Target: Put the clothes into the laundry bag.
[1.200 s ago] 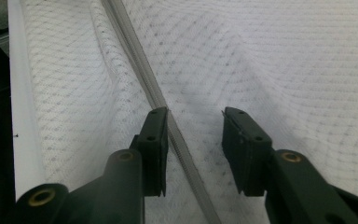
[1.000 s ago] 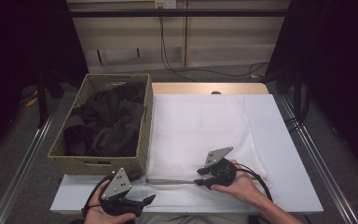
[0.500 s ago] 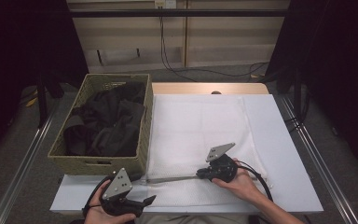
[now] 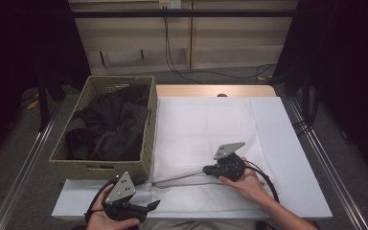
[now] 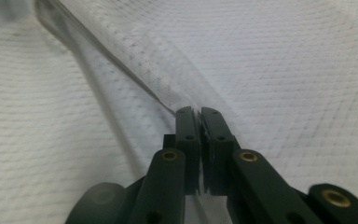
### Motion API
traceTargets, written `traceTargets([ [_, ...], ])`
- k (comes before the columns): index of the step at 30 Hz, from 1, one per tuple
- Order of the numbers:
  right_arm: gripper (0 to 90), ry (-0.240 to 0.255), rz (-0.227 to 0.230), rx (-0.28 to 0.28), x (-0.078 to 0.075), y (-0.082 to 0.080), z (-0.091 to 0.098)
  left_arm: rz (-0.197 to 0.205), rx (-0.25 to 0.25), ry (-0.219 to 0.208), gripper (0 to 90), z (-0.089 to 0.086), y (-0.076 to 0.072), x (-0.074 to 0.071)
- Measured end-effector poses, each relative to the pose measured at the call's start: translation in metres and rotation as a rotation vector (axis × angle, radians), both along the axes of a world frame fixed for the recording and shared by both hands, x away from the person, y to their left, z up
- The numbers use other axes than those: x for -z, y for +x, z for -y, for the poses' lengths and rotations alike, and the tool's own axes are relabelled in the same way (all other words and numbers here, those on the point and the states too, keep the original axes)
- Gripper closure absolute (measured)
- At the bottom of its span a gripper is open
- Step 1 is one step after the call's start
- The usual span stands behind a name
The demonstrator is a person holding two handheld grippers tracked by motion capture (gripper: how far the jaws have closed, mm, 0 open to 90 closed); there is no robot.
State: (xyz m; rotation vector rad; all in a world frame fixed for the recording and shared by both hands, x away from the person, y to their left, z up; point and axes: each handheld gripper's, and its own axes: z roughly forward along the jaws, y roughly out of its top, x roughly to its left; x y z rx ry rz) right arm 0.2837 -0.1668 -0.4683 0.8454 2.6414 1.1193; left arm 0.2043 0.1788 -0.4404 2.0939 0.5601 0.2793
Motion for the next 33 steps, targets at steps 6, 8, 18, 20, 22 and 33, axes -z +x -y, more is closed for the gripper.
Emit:
traceTargets([
  [6,69.4,-0.005,0.004,0.026,0.01,0.013,0.002,-0.005,-0.002,-0.003,18.8,0.0,0.0,0.001],
  [8,63.2,-0.005,0.009,0.013,0.01,0.013,0.002,-0.007,-0.001,0.0,18.8,-0.001,0.0,0.001],
  [18,50.3,-0.041,0.052,-0.035,0.012,0.01,0.001,-0.001,0.002,0.002,18.7,-0.001,0.0,0.0],
  [20,56.2,-0.054,0.047,-0.02,0.011,0.011,0.002,0.0,0.002,0.005,18.7,-0.001,0.0,0.0],
  [22,68.2,-0.047,0.043,0.026,0.011,0.013,0.003,0.0,0.001,0.005,18.7,-0.001,0.0,0.0],
  [33,85.6,-0.002,0.055,0.041,0.001,0.012,0.004,-0.004,-0.009,-0.003,18.2,-0.002,0.0,0.0],
])
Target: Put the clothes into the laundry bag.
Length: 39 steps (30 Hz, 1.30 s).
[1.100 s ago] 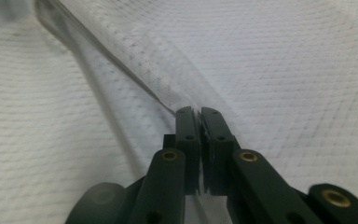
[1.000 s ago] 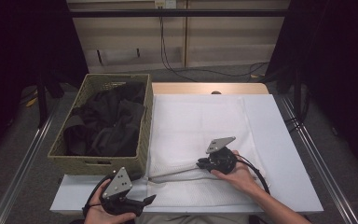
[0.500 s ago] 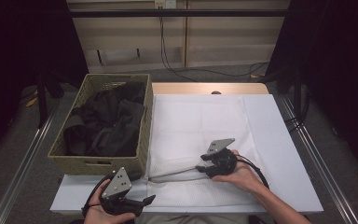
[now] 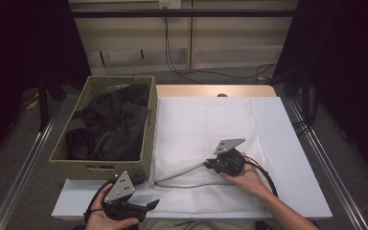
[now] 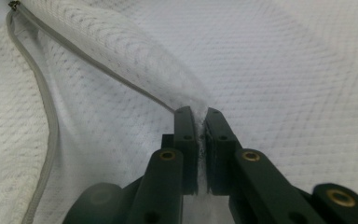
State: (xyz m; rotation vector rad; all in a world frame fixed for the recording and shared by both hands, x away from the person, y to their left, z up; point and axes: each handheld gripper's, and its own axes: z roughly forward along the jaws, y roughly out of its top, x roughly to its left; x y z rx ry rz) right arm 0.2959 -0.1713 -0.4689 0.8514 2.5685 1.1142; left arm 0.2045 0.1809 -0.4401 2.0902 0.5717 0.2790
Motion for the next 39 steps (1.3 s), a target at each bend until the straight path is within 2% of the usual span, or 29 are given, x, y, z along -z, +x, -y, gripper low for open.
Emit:
traceTargets([
  [4,87.5,0.045,-0.004,0.006,-0.006,0.002,0.004,-0.001,-0.002,-0.002,18.2,0.0,0.0,0.0],
  [7,88.2,0.093,-0.04,0.011,-0.01,0.003,0.007,0.004,-0.002,0.014,18.2,0.0,0.0,-0.001],
  [12,88.8,0.149,-0.063,0.02,-0.017,0.005,0.011,0.01,0.009,-0.004,18.0,0.0,-0.001,-0.001],
  [14,88.8,0.149,-0.052,0.017,-0.02,0.005,0.011,0.012,0.007,-0.018,17.9,0.001,-0.001,-0.001],
  [16,88.8,0.153,-0.049,0.02,-0.024,0.004,0.011,0.016,0.009,-0.006,17.9,0.0,-0.001,-0.002],
  [17,88.9,0.163,-0.046,0.016,-0.025,0.005,0.012,0.018,0.014,-0.018,17.9,0.0,-0.001,-0.002],
  [20,89.0,0.184,-0.031,0.014,-0.034,0.005,0.011,0.02,0.01,-0.015,17.9,-0.001,-0.001,-0.002],
  [29,89.1,0.23,-0.015,-0.02,-0.045,0.01,0.012,0.02,0.009,-0.019,17.7,-0.001,-0.001,-0.003],
  [34,89.2,0.272,0.015,-0.019,-0.058,0.013,0.016,0.016,0.011,-0.033,17.6,0.001,-0.002,-0.002],
  [39,89.1,0.283,0.032,-0.022,-0.065,0.016,0.016,0.019,0.014,-0.026,17.5,0.0,-0.002,-0.003],
])
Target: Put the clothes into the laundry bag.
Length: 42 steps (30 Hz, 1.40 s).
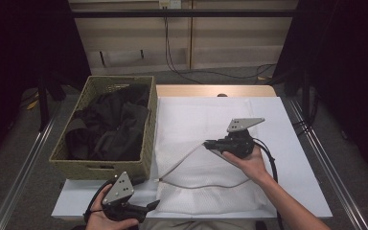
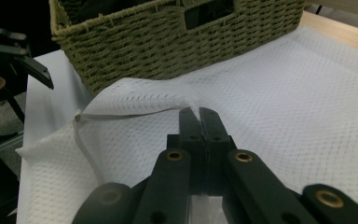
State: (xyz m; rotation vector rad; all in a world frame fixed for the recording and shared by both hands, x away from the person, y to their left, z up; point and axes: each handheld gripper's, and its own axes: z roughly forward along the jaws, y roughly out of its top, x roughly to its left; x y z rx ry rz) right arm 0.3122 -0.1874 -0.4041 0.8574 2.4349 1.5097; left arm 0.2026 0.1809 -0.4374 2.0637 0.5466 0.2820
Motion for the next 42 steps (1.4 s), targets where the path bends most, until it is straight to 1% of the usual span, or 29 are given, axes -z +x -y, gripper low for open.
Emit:
traceTargets([
  [2,89.2,0.012,0.004,0.001,-0.002,0.002,0.0,0.005,0.002,0.006,17.5,-0.001,0.0,0.0],
  [4,89.1,0.034,0.01,-0.008,-0.005,0.003,0.0,0.001,-0.006,0.001,17.5,-0.001,-0.001,0.0],
  [5,89.1,0.029,0.012,-0.007,-0.007,0.003,0.0,0.008,-0.001,-0.002,17.5,-0.001,-0.001,-0.001],
  [7,89.1,0.042,0.017,-0.005,-0.01,0.005,0.0,0.007,-0.001,-0.014,17.5,-0.001,-0.002,0.0],
  [9,89.2,0.05,0.024,-0.005,-0.014,0.008,-0.001,0.007,-0.005,-0.001,17.4,-0.002,-0.002,-0.001],
  [10,89.2,0.05,0.024,-0.005,-0.014,0.008,-0.001,0.01,-0.005,0.0,17.4,-0.002,-0.002,-0.001],
  [11,89.2,0.048,0.035,-0.01,-0.019,0.009,-0.002,0.007,0.001,-0.013,17.4,-0.002,-0.001,-0.001],
  [13,89.2,0.047,0.039,-0.012,-0.021,0.01,-0.002,0.01,-0.001,-0.005,17.4,-0.002,-0.002,-0.001],
  [15,89.3,0.06,0.054,-0.002,-0.029,0.011,-0.002,0.011,-0.003,-0.003,17.4,-0.002,-0.002,-0.002],
  [16,89.3,0.06,0.054,-0.002,-0.029,0.011,-0.002,0.008,0.002,-0.019,17.3,-0.002,-0.002,-0.001],
  [18,89.3,0.078,0.061,0.002,-0.033,0.011,0.0,0.008,-0.003,-0.03,17.3,-0.002,-0.003,-0.001],
  [19,89.2,0.088,0.065,0.005,-0.033,0.011,0.001,0.019,-0.001,-0.021,17.4,-0.002,-0.003,-0.002],
  [20,89.3,0.104,0.065,0.006,-0.033,0.011,0.002,0.02,-0.002,-0.024,17.3,-0.003,-0.003,-0.003],
  [21,89.3,0.094,0.057,0.006,-0.032,0.012,0.002,0.021,0.001,-0.039,17.4,-0.002,-0.004,-0.003],
  [22,89.3,0.094,0.057,0.006,-0.032,0.012,0.002,0.024,-0.006,-0.04,17.4,-0.003,-0.005,-0.004],
  [23,89.3,0.091,0.055,0.001,-0.03,0.012,0.002,0.028,-0.001,-0.045,17.6,-0.004,-0.005,-0.005],
  [25,89.3,0.086,0.055,0.0,-0.03,0.012,0.003,0.043,-0.005,-0.074,18.3,-0.006,-0.006,-0.008],
  [28,89.3,0.088,0.054,-0.003,-0.03,0.012,0.003,0.043,-0.024,-0.116,18.8,-0.009,-0.005,-0.014],
  [30,89.3,0.087,0.052,-0.005,-0.03,0.012,0.003,0.066,-0.037,-0.101,18.7,-0.011,-0.004,-0.019],
  [32,89.3,0.081,0.051,-0.006,-0.029,0.012,0.002,0.088,-0.054,-0.11,18.7,-0.017,-0.001,-0.027],
  [33,89.3,0.082,0.05,-0.01,-0.029,0.012,0.002,0.093,-0.052,-0.13,18.0,-0.02,0.001,-0.03],
  [34,89.3,0.08,0.048,-0.012,-0.029,0.011,0.001,0.104,-0.065,-0.123,17.9,-0.024,0.004,-0.035],
  [36,89.3,0.079,0.048,-0.016,-0.028,0.011,0.001,0.105,-0.086,-0.128,17.7,-0.03,0.012,-0.042],
  [37,89.3,0.076,0.047,-0.015,-0.028,0.011,0.0,0.112,-0.105,-0.11,17.6,-0.034,0.016,-0.046],
  [38,89.3,0.078,0.046,-0.018,-0.028,0.011,0.0,0.11,-0.117,-0.119,17.2,-0.036,0.02,-0.048],
  [39,89.3,0.075,0.042,-0.02,-0.027,0.011,0.0,0.099,-0.119,-0.113,16.9,-0.039,0.026,-0.051],
  [40,89.3,0.075,0.042,-0.02,-0.027,0.011,0.0,0.105,-0.135,-0.095,16.9,-0.042,0.032,-0.054],
  [41,89.3,0.072,0.042,-0.017,-0.027,0.011,0.0,0.093,-0.156,-0.084,16.9,-0.044,0.037,-0.056],
  [42,89.3,0.073,0.04,-0.018,-0.026,0.011,0.0,0.099,-0.168,-0.081,16.9,-0.046,0.042,-0.058],
])
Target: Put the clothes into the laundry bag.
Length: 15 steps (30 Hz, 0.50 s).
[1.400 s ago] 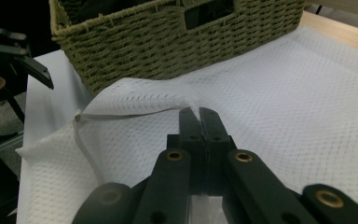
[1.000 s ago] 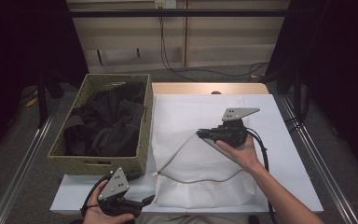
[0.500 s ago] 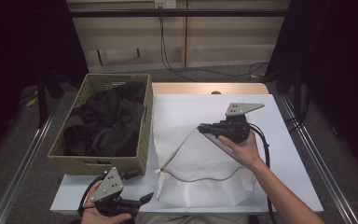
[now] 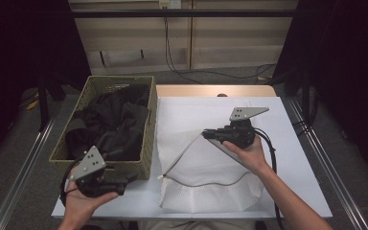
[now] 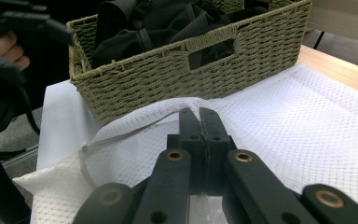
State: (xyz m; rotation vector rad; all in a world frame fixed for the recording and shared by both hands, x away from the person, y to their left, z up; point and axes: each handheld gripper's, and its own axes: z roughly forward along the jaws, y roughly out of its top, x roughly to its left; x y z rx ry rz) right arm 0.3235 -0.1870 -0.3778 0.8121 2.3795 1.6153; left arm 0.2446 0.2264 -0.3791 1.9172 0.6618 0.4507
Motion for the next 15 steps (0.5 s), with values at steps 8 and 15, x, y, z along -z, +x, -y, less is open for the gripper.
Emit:
traceTargets([
  [8,89.3,-0.016,-0.007,0.004,0.002,0.001,-0.001,-0.031,-0.041,0.044,16.2,-0.014,0.04,-0.011],
  [15,89.3,-0.024,-0.009,0.008,0.003,0.003,-0.001,-0.085,-0.084,0.116,11.8,-0.013,0.068,-0.016],
])
